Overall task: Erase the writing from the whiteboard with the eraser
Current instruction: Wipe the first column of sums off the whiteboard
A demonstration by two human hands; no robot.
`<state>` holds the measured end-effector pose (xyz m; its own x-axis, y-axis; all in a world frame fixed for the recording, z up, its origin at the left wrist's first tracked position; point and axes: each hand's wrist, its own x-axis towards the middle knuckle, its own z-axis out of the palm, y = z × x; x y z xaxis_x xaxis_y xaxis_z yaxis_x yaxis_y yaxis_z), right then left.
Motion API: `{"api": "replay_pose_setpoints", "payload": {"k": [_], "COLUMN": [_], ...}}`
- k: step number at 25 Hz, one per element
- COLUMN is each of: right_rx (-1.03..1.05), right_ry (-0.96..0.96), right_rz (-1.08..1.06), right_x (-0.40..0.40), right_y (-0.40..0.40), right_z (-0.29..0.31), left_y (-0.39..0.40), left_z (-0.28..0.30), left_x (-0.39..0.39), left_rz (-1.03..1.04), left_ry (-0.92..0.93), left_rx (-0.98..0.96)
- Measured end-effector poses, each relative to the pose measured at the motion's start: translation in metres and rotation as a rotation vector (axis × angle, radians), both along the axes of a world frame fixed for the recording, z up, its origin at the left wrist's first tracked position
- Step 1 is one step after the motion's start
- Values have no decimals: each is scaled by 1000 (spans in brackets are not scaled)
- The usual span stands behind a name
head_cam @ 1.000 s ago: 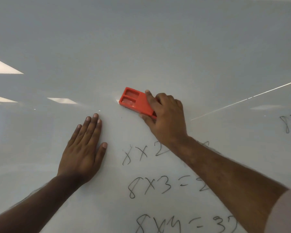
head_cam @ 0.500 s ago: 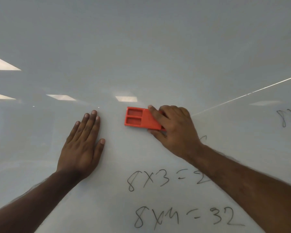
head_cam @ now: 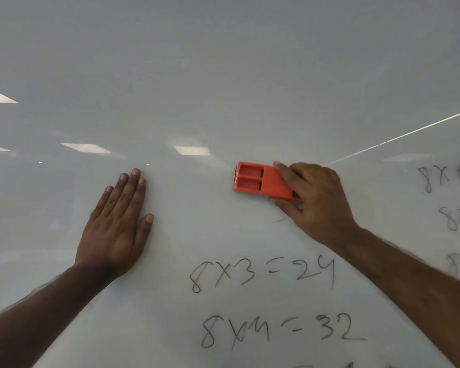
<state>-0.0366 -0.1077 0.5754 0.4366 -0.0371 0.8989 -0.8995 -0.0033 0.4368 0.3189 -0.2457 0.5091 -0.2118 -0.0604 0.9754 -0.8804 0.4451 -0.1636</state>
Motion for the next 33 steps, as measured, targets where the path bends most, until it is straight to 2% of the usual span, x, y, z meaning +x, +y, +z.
{"api": "replay_pose_setpoints", "payload": {"k": [2, 6, 8, 12, 14, 20, 22, 25, 27, 31, 33], "right_rx": [-11, 107, 120, 13, 12, 168, 123, 47, 56, 139, 160], "right_ry": [-99, 117, 148, -151, -200, 146, 63, -194, -247, -36, -25], "right_rz": [42, 9, -58, -47, 2, -92, -122, -85, -40, -61, -86], "right_x": [3, -21, -43, -48, -32, -65, -79, -77, -63, -52, -60], "right_y": [-1, 8, 23, 24, 16, 39, 46, 47, 42, 43, 47], "right_z": [-8, -43, -39, -14, -17, -78, -69, -45, -50, -98, -105], "left_y": [0, 2, 2, 1, 0, 6, 7, 7, 7, 5, 5], "left_z": [0, 1, 0, -1, -1, -9, -13, -16, -17, -22, -26], "left_x": [-1, 0, -1, -4, -1, -8, -11, -18, -20, -18, -18], "left_rz": [1, 8, 9, 10, 3, -29, -32, -49, -63, -55, -49], "left_ry": [4, 7, 4, 12, 32, 24, 35, 77, 75, 29, 21], "left_rx": [4, 21, 27, 51, 62, 98, 93, 81, 73, 57, 55]}}
